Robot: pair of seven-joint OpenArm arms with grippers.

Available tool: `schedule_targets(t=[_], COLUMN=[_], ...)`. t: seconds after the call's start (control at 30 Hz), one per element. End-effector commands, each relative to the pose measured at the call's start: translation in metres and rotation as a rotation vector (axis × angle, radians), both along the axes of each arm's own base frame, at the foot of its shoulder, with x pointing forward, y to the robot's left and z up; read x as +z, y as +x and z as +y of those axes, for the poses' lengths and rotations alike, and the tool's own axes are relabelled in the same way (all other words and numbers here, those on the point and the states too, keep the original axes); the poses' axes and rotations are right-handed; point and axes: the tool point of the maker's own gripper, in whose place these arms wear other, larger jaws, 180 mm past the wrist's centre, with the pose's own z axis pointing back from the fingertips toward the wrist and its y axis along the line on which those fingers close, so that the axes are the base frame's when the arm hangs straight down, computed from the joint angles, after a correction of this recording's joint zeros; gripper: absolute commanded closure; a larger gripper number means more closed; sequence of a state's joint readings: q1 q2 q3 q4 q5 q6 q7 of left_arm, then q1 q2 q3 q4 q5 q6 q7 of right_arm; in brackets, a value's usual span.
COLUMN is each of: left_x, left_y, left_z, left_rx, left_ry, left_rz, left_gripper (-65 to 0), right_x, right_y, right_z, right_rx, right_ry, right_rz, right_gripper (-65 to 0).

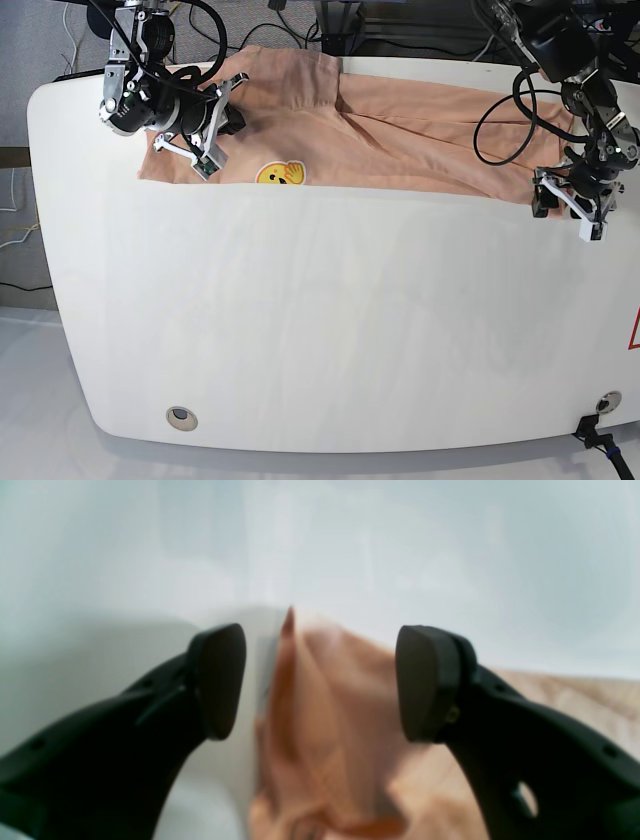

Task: Fold the T-shirt properly
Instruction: 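Move the left gripper along the shirt's hem end and grasp it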

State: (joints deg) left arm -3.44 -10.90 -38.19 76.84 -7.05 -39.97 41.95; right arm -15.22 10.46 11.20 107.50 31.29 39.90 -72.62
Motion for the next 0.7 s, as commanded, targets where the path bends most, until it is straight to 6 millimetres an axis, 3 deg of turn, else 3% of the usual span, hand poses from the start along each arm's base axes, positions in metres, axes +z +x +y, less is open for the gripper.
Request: schedule_targets(t=[0.0,0.13,0.3,0.37,0.47,0.67], left_x=[0.013,0.016,0.016,0.017,0.02,0.048], left_y=[0.013,0.016,0.016,0.016,0.015,0.011], left_z=[0.006,0.006,0.006,0.006,0.013,0.017], left_rx=[0.004,0.004,0.004,0.005,0.005,-0.014], left_ry=[0.001,0.001,0.002,0.003,0.022,0.106], left_rz=[-0.05,-0.059,-0.058,-0.058,-0.059,-0.112], left_gripper=[-43.9,-40.1,-13.6,-6.5,-5.4,-5.3], right_x=[0.007,0.007,0.007,0.007,0.007,0.007], right_y=[0.007,0.006,0.006,0.006,0.007,0.008], right_z=[-0.001,-0.001,-0.001,-0.001,-0.001,-0.001], right_rx=[0.002,0.002,0.001,0.001,0.001,0.001], right_ry=[0.006,0.005,0.002,0.002,0.002,0.004], right_rz=[-0.035,-0.033,-0.034,-0.034,-0.035,-0.037], right_gripper=[0.0,0.0,0.0,0.0,0.0,0.0])
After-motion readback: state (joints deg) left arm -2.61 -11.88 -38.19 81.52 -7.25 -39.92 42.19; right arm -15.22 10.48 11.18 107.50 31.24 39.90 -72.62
